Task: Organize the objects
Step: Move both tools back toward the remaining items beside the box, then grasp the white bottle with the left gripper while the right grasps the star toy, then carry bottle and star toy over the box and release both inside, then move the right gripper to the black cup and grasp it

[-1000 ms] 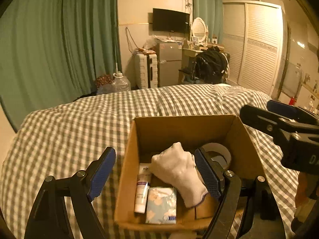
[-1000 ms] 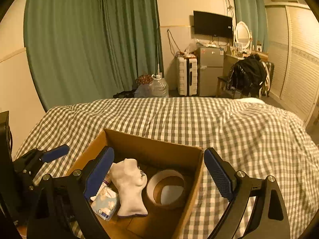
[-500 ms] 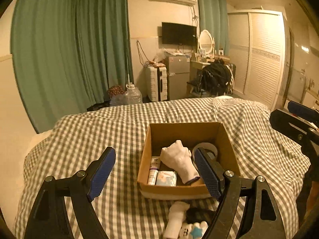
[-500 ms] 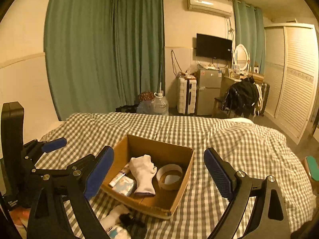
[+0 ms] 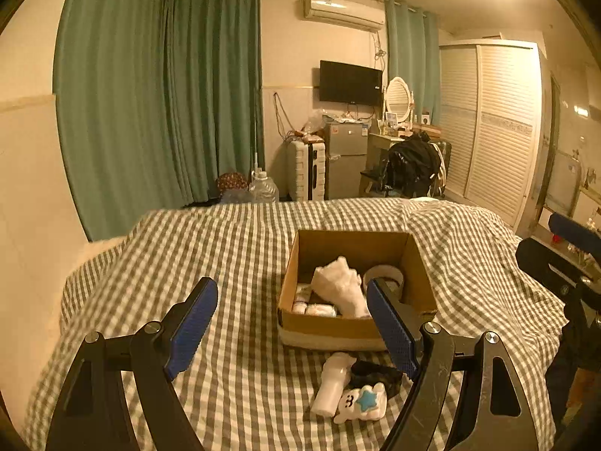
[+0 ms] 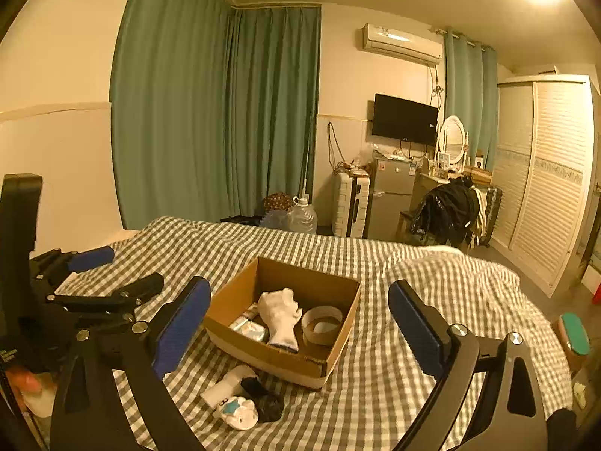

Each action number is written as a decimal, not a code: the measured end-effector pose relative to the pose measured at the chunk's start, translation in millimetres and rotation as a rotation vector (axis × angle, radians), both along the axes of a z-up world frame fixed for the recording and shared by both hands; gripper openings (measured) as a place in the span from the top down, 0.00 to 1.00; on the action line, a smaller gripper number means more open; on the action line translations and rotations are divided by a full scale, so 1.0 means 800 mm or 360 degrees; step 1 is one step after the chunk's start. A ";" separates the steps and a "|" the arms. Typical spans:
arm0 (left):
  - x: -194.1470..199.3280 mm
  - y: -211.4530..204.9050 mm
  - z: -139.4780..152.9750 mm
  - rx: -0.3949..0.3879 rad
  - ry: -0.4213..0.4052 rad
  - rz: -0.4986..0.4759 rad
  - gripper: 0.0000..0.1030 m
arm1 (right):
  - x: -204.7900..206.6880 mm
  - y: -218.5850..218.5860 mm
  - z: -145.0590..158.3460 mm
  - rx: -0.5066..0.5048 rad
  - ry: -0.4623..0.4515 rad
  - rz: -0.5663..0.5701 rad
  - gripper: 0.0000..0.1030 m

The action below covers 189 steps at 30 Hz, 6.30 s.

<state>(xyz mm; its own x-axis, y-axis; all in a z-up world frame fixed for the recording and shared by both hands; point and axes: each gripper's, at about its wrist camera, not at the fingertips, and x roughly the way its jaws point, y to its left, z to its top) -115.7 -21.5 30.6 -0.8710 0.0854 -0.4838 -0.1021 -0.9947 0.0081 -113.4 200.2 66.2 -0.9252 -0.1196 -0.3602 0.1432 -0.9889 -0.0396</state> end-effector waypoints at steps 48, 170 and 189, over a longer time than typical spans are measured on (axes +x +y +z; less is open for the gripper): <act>-0.035 0.035 -0.236 -0.0004 -0.0734 -0.0195 0.69 | -0.095 0.001 -0.222 -0.0060 -0.0739 -0.0043 0.07; -0.122 0.051 -0.003 -0.0155 -0.0081 -0.0119 0.02 | -0.188 0.025 -0.030 -0.0072 -0.0238 -0.0001 0.13; 0.011 -0.052 -0.002 0.0137 -0.0099 0.0149 0.00 | -0.025 -0.029 -0.017 -0.0140 -0.0176 0.0101 0.06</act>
<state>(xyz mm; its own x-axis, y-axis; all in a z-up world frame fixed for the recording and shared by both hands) -107.1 -62.7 28.7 -0.8457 0.0488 -0.5314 -0.0065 -0.9967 -0.0812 -133.6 177.4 52.6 -0.8699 -0.2123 -0.4451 0.2043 -0.9766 0.0666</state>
